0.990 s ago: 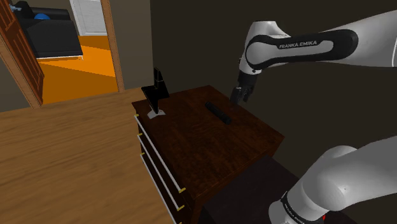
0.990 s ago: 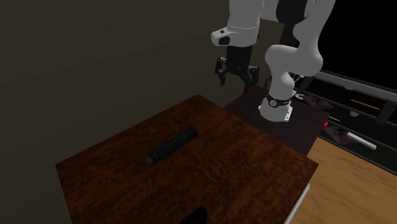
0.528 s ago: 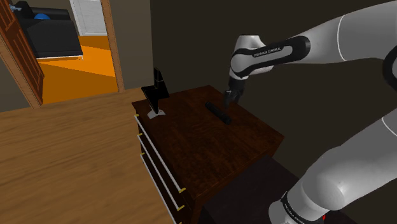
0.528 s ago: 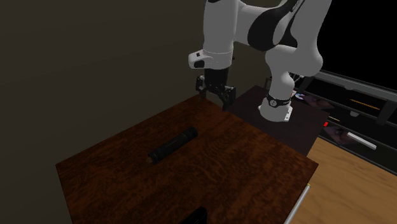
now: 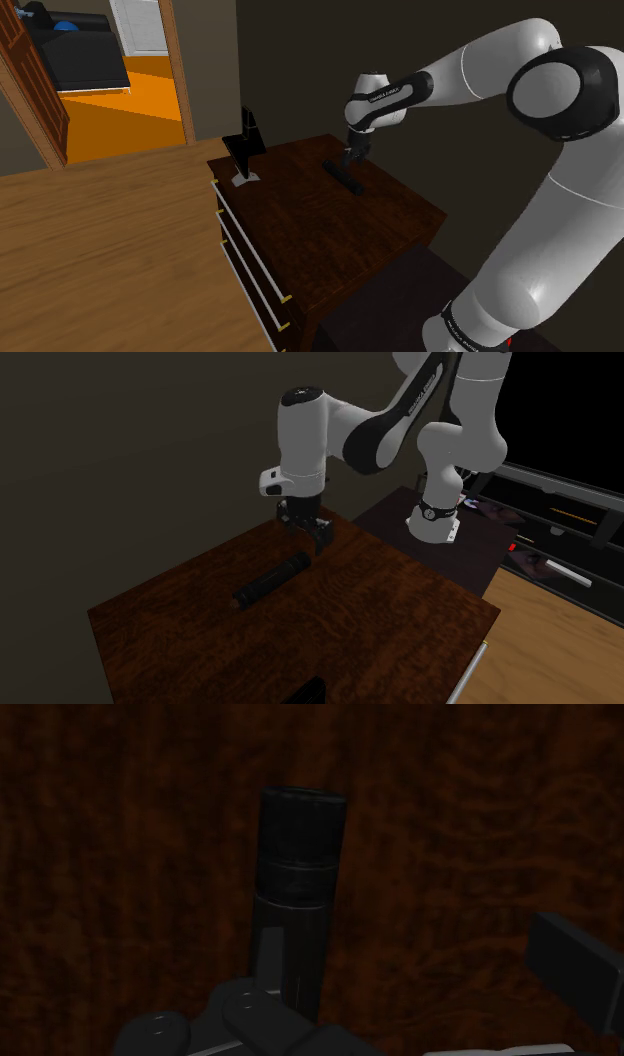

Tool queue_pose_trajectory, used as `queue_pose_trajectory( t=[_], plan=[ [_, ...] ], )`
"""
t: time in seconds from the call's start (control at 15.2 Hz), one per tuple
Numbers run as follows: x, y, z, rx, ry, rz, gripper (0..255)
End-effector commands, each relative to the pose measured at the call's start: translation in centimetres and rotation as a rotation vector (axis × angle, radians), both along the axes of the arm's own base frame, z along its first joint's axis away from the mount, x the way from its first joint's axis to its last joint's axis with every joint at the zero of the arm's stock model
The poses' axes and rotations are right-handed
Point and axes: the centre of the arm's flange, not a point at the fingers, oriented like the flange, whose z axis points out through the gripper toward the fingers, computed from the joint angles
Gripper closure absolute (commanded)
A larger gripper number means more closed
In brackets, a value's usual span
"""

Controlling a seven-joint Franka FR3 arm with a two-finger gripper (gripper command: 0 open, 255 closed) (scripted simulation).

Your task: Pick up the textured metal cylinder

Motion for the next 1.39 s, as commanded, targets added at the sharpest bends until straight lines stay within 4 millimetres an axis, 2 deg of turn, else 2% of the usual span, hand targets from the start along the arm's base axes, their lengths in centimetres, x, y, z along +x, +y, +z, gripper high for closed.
queue_pose_trajectory(
  t=[0.0, 0.4, 0.92, 1.06, 1.12, 1.32],
  plan=[
    [1.9, -1.2, -1.7, -0.002, -0.001, 0.0, 0],
    [7.3, -4.2, -6.5, -0.006, -0.004, -0.001, 0],
    [7.6, -4.3, -10.8, -0.006, -0.004, -0.001, 0],
    [7.6, -4.3, -10.8, -0.006, -0.004, -0.001, 0],
    [7.6, -4.3, -10.8, -0.006, -0.004, -0.001, 255],
    [7.6, -4.3, -10.8, -0.006, -0.004, -0.001, 255]
  ],
)
